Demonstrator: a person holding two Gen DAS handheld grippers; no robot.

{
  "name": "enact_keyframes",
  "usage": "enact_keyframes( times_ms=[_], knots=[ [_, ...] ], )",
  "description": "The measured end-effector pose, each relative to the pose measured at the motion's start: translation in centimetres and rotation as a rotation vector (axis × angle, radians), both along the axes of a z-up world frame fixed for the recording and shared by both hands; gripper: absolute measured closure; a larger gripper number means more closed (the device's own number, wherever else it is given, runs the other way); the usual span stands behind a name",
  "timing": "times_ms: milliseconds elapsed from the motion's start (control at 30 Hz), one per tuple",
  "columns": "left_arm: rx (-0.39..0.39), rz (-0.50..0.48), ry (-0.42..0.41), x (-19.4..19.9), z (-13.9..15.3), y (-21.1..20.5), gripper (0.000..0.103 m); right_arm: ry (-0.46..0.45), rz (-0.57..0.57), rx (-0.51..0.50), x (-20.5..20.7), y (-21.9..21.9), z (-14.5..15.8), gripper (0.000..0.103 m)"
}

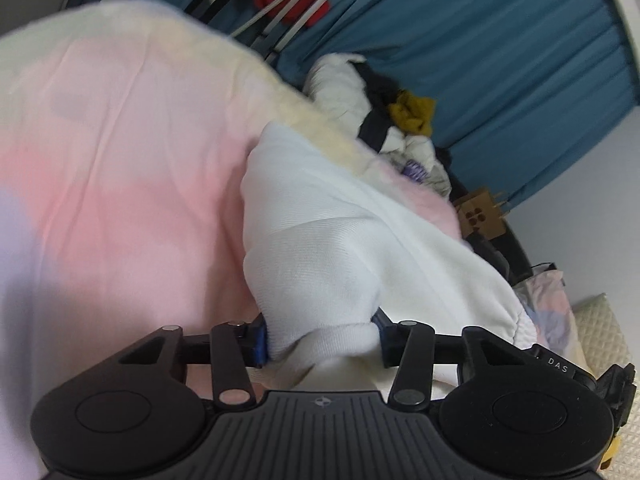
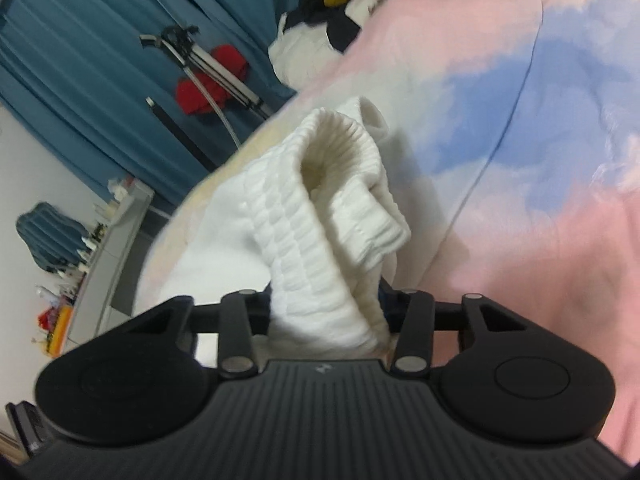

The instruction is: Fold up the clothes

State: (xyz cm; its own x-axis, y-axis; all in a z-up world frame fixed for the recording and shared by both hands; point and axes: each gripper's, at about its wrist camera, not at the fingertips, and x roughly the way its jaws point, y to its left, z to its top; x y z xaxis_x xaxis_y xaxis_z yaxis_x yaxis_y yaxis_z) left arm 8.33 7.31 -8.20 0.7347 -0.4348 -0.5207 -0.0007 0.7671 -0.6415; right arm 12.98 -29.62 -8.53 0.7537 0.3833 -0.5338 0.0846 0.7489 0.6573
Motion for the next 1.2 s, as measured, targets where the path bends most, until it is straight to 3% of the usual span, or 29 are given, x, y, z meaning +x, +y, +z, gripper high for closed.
enact_keyframes(
  times_ms=[233,367,633,767,900,1033,1200],
  knots=[
    [0.057,-0.081,-0.105,-2.9,6.5,-4.0,0.056,-0.074,-0.038,0.07,-4.3,-2.6,5.0,0.06],
    [0.068,-0.149,-0.146,-1.8,9.0,-9.0,0.056,-0.096,-0.1,0.124,-7.0,-6.9,6.6,0.06],
    [0.061,-0.319,-0.242,8.3,11.3,-24.7,0.056,-0.183,-0.279,0.083,-7.4,-19.1,10.7,0.06],
    [0.068,-0.387,-0.277,13.4,9.1,-32.0,0.056,-0.213,-0.376,0.01,-4.6,-24.9,10.8,0.06],
    [0.088,-0.462,-0.281,17.7,5.1,-37.2,0.056,-0.218,-0.441,-0.041,-1.9,-28.8,7.4,0.06],
    [0.134,-0.52,-0.253,19.7,-0.5,-38.0,0.055,-0.159,-0.459,-0.019,-0.3,-30.5,1.0,0.06],
    [0.201,-0.572,-0.207,19.5,-5.5,-36.1,0.051,-0.092,-0.469,0.009,-1.2,-29.0,-5.3,0.057]
  ],
)
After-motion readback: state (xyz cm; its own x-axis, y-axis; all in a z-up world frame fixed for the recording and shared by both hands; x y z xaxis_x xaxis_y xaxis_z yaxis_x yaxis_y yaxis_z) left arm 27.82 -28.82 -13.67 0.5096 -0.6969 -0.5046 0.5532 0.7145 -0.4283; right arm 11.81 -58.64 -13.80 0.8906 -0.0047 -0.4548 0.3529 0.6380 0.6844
